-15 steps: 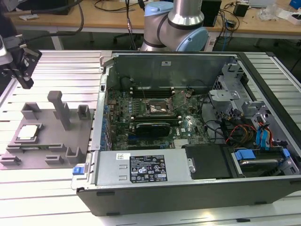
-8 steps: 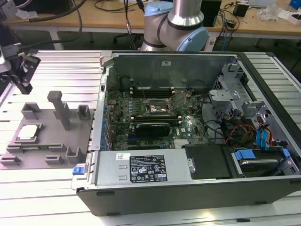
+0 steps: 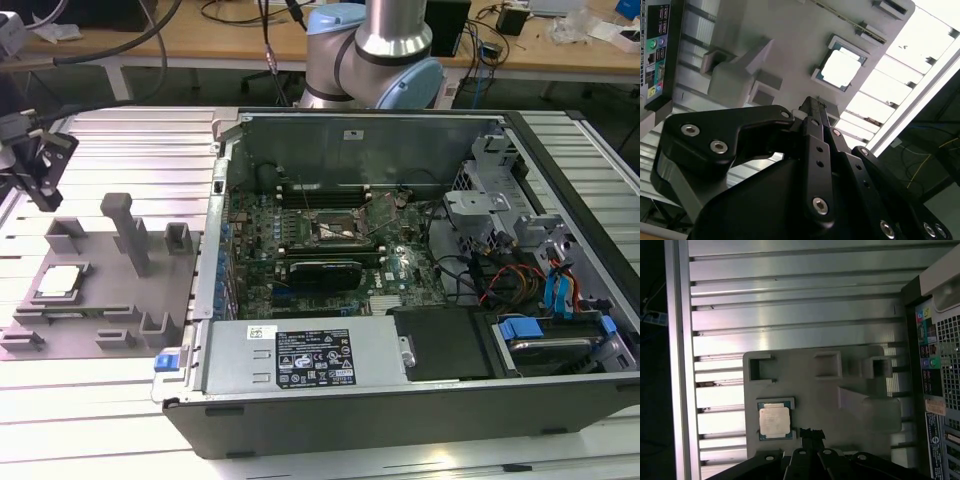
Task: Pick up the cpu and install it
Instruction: 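Reach for the cpu, then pick up the cpu and move it towards the insertion slot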
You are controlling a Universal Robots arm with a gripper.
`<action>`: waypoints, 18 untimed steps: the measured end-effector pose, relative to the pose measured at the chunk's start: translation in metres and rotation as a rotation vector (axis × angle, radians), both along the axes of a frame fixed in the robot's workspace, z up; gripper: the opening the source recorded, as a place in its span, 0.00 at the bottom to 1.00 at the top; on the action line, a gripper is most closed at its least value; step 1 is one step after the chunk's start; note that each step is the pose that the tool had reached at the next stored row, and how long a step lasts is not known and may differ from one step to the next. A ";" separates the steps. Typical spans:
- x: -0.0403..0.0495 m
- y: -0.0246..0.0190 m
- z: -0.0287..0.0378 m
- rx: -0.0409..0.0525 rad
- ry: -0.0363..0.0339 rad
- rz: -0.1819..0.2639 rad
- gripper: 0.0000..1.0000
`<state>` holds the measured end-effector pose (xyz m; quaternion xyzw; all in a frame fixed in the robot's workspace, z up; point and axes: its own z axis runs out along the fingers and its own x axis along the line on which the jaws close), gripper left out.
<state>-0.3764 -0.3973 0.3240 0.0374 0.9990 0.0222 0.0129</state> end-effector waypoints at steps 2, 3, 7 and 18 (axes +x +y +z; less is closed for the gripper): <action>-0.0001 0.0000 -0.0001 -0.0001 0.0002 0.000 0.11; -0.0001 0.0000 -0.0003 -0.0001 0.0002 0.000 0.11; -0.0001 0.0000 -0.0003 -0.0002 0.0002 0.000 0.11; -0.0028 0.0000 -0.0049 -0.0001 0.0002 0.000 0.11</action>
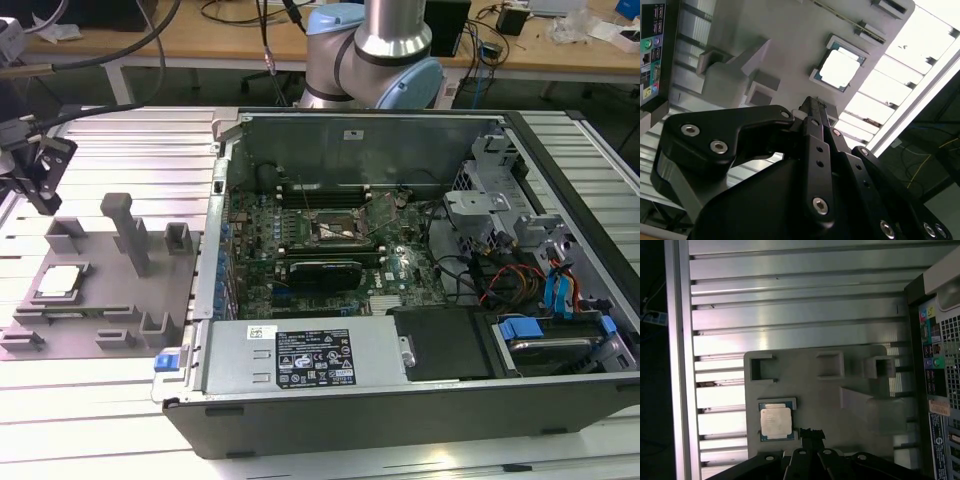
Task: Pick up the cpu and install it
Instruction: 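Pick up the cpu and move it towards the insertion slot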
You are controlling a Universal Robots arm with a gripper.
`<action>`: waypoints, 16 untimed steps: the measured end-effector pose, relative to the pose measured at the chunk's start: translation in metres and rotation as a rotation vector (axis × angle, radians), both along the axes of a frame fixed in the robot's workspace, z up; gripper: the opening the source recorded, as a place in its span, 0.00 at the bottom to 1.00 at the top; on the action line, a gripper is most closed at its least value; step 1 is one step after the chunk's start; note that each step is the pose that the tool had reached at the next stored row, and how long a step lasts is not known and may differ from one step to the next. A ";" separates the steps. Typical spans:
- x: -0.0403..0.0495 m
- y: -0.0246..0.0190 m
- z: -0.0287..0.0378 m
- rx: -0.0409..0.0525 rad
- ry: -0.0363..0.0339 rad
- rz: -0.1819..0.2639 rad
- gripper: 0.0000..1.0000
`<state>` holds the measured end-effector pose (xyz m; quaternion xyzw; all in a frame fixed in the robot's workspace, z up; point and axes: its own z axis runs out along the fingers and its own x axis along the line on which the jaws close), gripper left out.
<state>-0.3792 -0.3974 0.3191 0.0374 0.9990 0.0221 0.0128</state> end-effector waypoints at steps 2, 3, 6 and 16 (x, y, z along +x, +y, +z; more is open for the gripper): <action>-0.0017 0.0000 -0.0027 0.0000 -0.0001 0.000 0.11; -0.0025 0.0000 -0.0044 0.0000 -0.0001 0.000 0.11; -0.0036 0.0000 -0.0069 -0.0001 0.0000 0.000 0.11; -0.0069 0.0000 -0.0172 0.0000 0.0000 0.000 0.11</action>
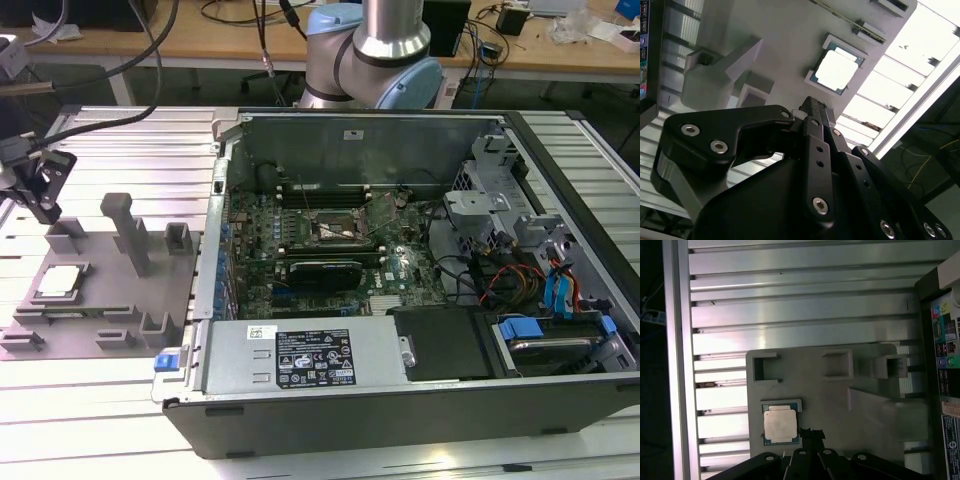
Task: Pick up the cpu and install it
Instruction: 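Pick up the cpu and move it towards the insertion slot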
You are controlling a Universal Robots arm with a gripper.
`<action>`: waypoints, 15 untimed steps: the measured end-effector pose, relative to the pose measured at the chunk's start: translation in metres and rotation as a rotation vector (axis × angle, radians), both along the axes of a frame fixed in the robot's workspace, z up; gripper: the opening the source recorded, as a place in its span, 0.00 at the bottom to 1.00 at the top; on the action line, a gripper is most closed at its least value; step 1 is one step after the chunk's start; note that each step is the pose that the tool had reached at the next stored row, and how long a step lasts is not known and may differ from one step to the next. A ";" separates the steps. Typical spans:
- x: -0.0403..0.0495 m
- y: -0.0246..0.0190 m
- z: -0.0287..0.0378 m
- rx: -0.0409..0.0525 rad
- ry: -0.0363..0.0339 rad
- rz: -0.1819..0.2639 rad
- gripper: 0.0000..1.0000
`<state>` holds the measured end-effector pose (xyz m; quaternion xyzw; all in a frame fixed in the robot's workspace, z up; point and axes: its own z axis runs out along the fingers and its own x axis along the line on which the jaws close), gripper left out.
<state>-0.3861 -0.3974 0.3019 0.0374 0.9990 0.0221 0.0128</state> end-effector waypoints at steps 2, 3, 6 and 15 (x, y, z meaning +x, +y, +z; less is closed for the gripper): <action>-0.0004 0.0000 -0.0025 0.0000 0.0000 0.000 0.11; -0.0007 -0.0002 -0.0047 0.0000 0.0000 0.000 0.11; -0.0018 -0.0007 -0.0100 -0.0001 0.0001 0.000 0.11; -0.0032 -0.0012 -0.0195 -0.0075 0.0601 0.000 0.11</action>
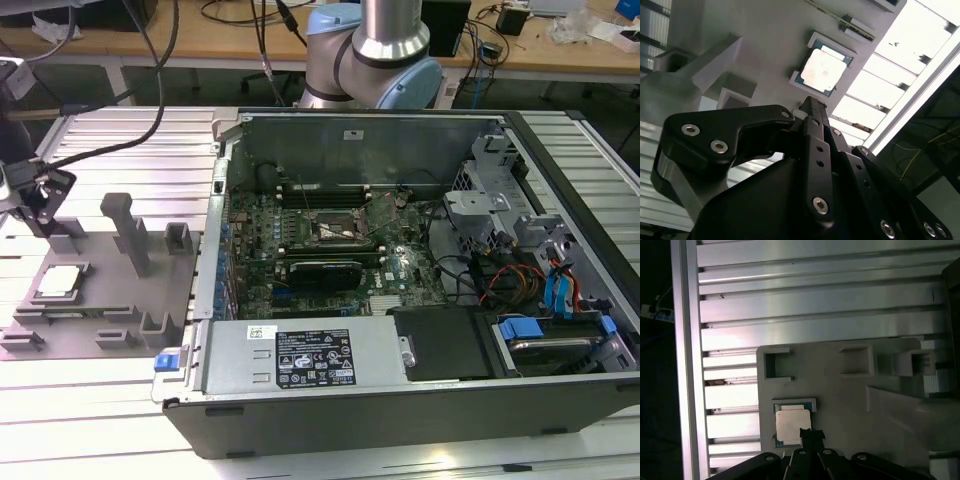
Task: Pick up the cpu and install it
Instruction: 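Pick up the cpu and move it towards the insertion slot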
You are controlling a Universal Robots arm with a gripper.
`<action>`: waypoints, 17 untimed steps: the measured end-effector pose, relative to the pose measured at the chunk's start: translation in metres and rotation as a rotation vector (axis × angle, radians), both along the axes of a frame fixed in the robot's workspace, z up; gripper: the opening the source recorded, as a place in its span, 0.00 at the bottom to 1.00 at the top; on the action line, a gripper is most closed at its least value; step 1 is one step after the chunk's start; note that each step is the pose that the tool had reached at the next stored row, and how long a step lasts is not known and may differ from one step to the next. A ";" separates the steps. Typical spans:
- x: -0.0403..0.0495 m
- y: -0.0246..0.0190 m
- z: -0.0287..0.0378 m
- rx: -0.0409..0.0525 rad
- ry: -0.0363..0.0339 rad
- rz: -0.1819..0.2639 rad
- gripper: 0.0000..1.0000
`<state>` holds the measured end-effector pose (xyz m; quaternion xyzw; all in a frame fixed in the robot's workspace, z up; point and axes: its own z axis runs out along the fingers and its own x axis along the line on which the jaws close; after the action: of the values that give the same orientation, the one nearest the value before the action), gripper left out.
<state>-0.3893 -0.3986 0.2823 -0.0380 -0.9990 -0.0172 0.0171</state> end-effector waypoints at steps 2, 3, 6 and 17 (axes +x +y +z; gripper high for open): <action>-0.0001 -0.0008 -0.0037 -0.0001 0.0040 0.000 0.11; -0.0002 -0.0009 -0.0054 -0.0008 0.0075 0.000 0.11; -0.0002 -0.0010 -0.0060 -0.0011 0.0083 0.001 0.11; -0.0017 -0.0012 -0.0151 -0.0044 0.0088 0.012 0.11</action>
<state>-0.3911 -0.3998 0.2672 -0.0323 -0.9991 -0.0147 0.0215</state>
